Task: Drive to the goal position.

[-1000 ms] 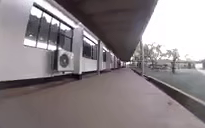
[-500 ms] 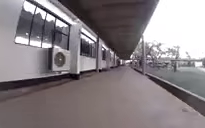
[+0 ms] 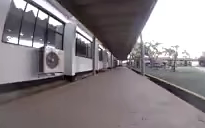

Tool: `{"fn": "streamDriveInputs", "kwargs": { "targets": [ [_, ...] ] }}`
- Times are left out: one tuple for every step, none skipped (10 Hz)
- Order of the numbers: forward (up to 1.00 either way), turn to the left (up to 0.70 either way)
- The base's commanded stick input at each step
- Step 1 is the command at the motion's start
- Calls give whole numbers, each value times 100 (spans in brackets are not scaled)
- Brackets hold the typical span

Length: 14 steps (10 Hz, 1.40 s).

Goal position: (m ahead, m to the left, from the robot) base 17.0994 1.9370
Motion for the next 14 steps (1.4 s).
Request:
{"fn": "streamDriveInputs", "kwargs": {
  "targets": [
    [70, 0],
    [70, 0],
    [70, 0],
    [70, 0],
    [70, 0],
    [70, 0],
    [70, 0],
    [70, 0],
    [70, 0],
    [70, 0],
    [70, 0],
    [70, 0],
    [70, 0],
    [70, 0]
  ]
}}
